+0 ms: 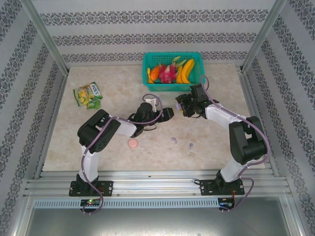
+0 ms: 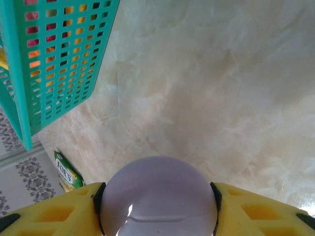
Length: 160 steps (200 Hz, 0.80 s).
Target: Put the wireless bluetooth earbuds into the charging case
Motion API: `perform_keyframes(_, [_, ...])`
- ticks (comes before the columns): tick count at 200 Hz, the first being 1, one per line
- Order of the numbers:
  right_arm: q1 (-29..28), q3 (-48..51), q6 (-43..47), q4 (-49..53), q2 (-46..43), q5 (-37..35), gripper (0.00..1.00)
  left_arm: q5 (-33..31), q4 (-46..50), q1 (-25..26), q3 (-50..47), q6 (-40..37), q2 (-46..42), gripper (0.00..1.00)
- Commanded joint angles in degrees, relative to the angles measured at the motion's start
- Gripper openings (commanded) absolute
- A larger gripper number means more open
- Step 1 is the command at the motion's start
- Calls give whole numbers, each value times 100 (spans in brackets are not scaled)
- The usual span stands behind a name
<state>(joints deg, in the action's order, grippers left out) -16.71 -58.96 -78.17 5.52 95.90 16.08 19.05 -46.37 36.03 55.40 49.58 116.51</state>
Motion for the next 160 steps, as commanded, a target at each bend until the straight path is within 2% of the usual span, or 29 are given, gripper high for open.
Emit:
perform_keyframes(1, [68, 123, -284, -165, -218, 115, 54, -112, -588, 114, 301, 76, 90, 81])
perform_keyframes(160, [80, 240, -445, -411, -247, 297, 54, -101, -333, 256, 1018, 35, 487, 60])
